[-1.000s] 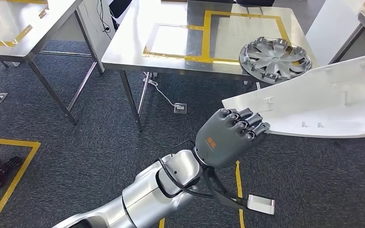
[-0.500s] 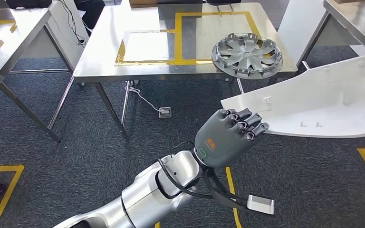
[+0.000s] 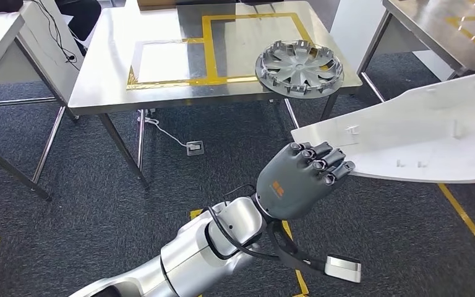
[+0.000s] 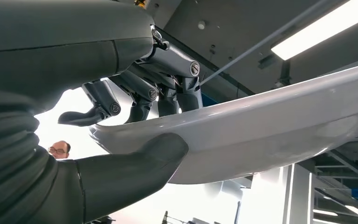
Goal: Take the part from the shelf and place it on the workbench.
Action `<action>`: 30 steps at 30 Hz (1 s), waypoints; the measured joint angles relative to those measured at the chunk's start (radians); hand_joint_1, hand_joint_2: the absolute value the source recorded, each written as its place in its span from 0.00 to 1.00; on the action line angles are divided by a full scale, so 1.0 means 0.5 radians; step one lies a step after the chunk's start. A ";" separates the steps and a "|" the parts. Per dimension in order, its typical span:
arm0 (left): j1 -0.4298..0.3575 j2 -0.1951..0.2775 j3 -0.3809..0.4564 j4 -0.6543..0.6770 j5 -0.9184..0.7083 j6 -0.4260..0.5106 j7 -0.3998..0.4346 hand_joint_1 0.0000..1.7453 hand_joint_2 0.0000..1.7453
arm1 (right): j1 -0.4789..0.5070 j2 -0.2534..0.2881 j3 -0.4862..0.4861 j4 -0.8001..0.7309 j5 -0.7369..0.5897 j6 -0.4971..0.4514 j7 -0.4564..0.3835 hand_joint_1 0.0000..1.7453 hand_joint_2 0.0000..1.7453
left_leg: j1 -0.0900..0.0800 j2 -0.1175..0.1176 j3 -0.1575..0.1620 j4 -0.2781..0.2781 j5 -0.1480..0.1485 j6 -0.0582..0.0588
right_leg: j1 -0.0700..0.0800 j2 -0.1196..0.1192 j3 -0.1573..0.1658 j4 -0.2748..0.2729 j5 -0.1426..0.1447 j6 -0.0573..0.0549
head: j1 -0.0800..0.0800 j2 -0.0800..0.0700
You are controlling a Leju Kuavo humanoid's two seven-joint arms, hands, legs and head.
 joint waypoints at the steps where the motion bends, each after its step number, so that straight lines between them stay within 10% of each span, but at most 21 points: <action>1: 0.000 0.000 0.000 0.000 -0.006 0.006 -0.004 1.00 1.00 | 0.001 0.000 0.000 0.000 0.001 0.000 0.001 0.00 0.00 | 0.000 0.005 0.001 0.001 -0.002 -0.003 | -0.001 -0.005 0.050 -0.094 0.058 -0.001 | 0.000 0.000; 5: -0.005 -0.001 0.000 0.001 -0.045 0.021 -0.016 1.00 1.00 | -0.005 -0.001 0.000 0.000 0.012 0.000 0.003 0.00 0.00 | -0.017 0.013 0.006 0.011 -0.021 -0.028 | 0.010 -0.037 0.268 -0.503 0.196 -0.039 | 0.000 0.000; 8: -0.005 -0.001 -0.001 0.001 -0.052 0.020 -0.004 1.00 1.00 | -0.004 0.002 0.000 0.000 0.015 0.000 0.006 0.00 0.00 | -0.024 0.014 0.011 0.006 -0.023 -0.012 | 0.011 -0.031 0.272 -0.514 0.197 -0.055 | -0.003 0.000; 16: -0.003 -0.001 0.015 -0.003 -0.050 0.043 0.052 1.00 1.00 | -0.004 0.002 0.000 0.000 0.018 0.000 0.013 0.00 0.00 | -0.019 0.013 0.031 -0.026 -0.008 -0.058 | 0.017 -0.030 0.273 -0.512 0.191 -0.080 | -0.004 0.000; 23: 0.001 -0.005 0.051 -0.026 -0.071 0.083 0.080 1.00 1.00 | -0.005 0.006 0.000 0.000 0.021 0.000 0.029 0.00 0.00 | -0.011 0.016 0.061 -0.077 0.008 -0.024 | 0.012 -0.029 0.281 -0.508 0.184 -0.056 | -0.003 0.000; 27: 0.012 -0.010 0.053 -0.031 -0.081 0.095 0.083 1.00 1.00 | -0.001 0.004 0.000 0.000 0.021 0.000 0.029 0.00 0.00 | 0.013 0.022 0.090 -0.115 0.026 -0.020 | -0.006 -0.020 0.074 -0.120 0.011 -0.018 | 0.006 0.000; 30: 0.030 -0.009 0.053 -0.028 -0.084 0.095 0.082 1.00 1.00 | 0.003 0.002 0.000 0.000 0.021 0.000 0.030 0.00 0.00 | 0.033 0.022 0.090 -0.088 0.000 -0.049 | -0.038 -0.023 0.045 -0.112 0.086 0.024 | 0.006 0.000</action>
